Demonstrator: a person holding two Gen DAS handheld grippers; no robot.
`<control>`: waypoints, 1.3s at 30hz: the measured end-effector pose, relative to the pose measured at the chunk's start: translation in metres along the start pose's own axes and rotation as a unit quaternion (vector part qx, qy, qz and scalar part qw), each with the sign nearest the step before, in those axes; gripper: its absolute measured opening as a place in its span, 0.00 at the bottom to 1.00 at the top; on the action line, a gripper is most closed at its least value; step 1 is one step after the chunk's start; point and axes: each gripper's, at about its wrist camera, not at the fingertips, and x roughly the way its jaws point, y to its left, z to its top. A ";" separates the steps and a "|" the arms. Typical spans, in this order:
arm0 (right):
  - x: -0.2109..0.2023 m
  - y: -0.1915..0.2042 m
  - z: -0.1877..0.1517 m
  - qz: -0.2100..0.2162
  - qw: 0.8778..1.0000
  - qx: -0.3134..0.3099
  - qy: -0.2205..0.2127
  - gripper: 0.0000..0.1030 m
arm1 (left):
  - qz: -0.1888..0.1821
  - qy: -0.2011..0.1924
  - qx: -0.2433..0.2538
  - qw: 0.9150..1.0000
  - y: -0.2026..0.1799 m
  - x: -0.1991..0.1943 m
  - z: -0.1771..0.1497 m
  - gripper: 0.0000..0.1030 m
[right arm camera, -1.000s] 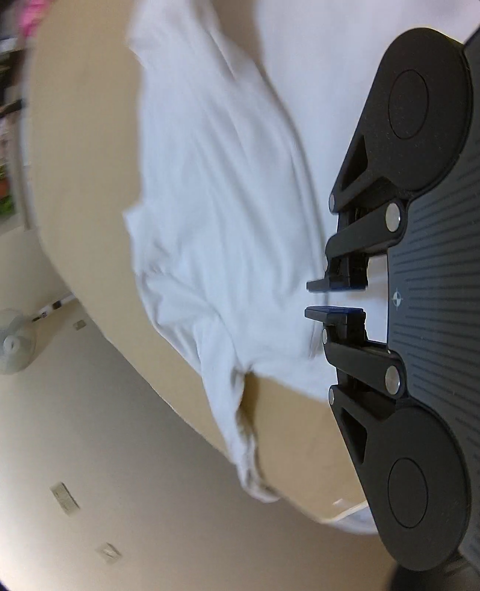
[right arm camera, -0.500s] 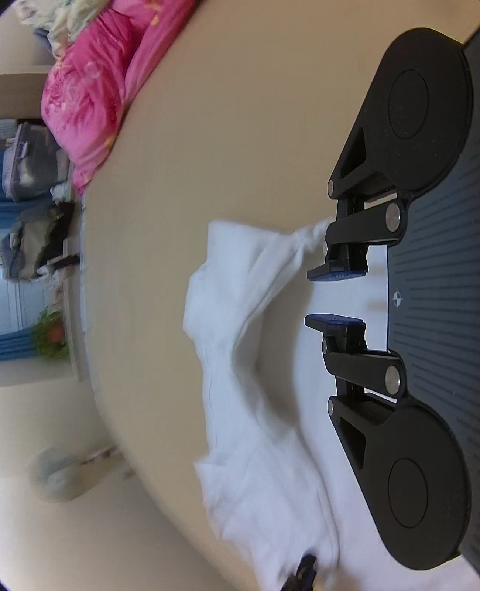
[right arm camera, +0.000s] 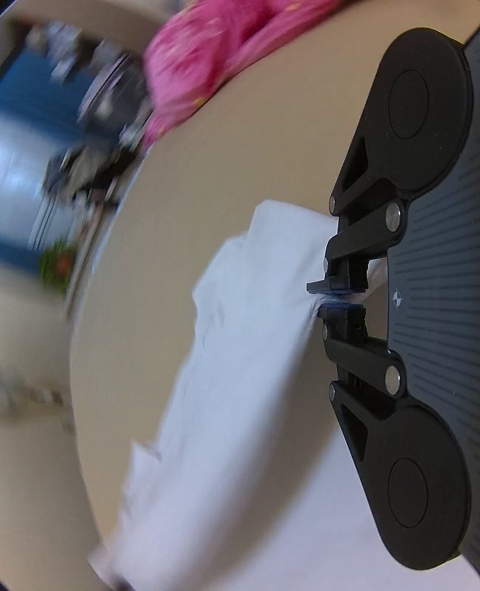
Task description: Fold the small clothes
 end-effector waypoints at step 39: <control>-0.097 -0.063 -0.020 -0.023 0.943 0.331 -0.011 0.33 | 0.019 0.017 -0.264 0.964 0.157 -0.073 -0.015 0.28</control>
